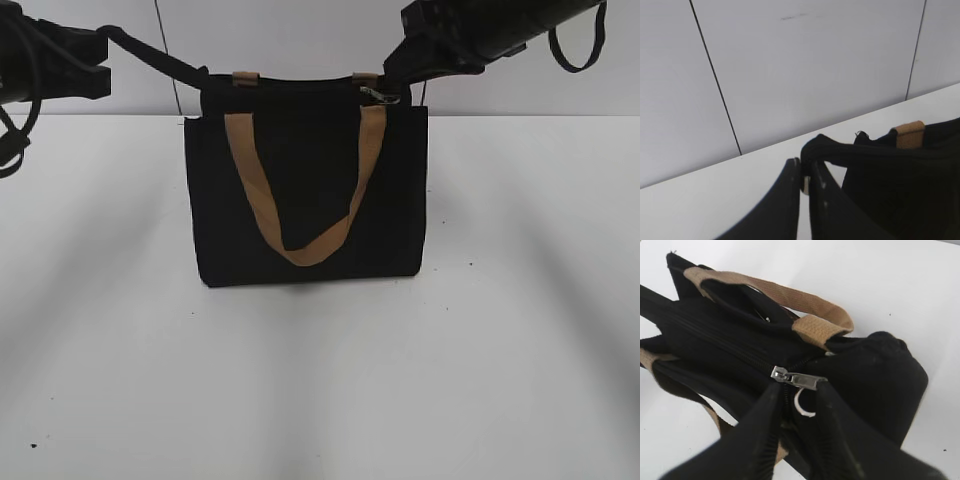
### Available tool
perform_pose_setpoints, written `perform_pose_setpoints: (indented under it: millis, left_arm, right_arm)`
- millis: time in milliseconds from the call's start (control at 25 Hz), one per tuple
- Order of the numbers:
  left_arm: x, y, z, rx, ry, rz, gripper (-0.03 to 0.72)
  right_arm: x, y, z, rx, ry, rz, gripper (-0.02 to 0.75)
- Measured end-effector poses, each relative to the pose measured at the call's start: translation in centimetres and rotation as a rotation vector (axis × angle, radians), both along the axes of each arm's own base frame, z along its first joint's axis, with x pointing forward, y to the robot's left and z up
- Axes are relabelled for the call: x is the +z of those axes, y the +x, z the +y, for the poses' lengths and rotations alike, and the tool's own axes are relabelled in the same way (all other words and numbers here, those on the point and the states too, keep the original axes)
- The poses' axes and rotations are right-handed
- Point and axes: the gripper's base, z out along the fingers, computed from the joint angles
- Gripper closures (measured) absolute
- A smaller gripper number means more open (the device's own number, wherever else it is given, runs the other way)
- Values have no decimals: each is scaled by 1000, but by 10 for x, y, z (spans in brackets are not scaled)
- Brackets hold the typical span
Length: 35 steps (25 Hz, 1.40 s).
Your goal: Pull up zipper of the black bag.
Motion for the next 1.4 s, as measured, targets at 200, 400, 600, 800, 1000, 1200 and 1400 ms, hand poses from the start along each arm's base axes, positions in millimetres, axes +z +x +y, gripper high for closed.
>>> perform_pose_setpoints:
  millis: [200, 400, 600, 800, 1000, 1200, 1400]
  left_arm:
    - [0, 0, 0, 2, -1, 0, 663]
    - [0, 0, 0, 1, 0, 6, 663]
    - [-6, -2, 0, 17, 23, 66, 657]
    - [-12, -3, 1, 34, 49, 130, 533]
    - [-18, -5, 4, 96, 0, 218, 261]
    - [-29, -10, 9, 181, -50, 387, 146]
    - [-27, -15, 12, 253, -29, 635, 138]
  right_arm:
    - [3, 1, 2, -24, 59, 7, 377]
    - [6, 0, 2, -27, 69, 1, 323]
    - [21, -6, -2, -13, 29, -47, 318]
    - [35, -14, -6, 8, -29, -98, 318]
    - [38, -23, -10, 52, -101, -80, 318]
    - [36, -32, -19, 62, -219, -20, 318]
    - [43, -44, -38, -38, -299, 96, 318]
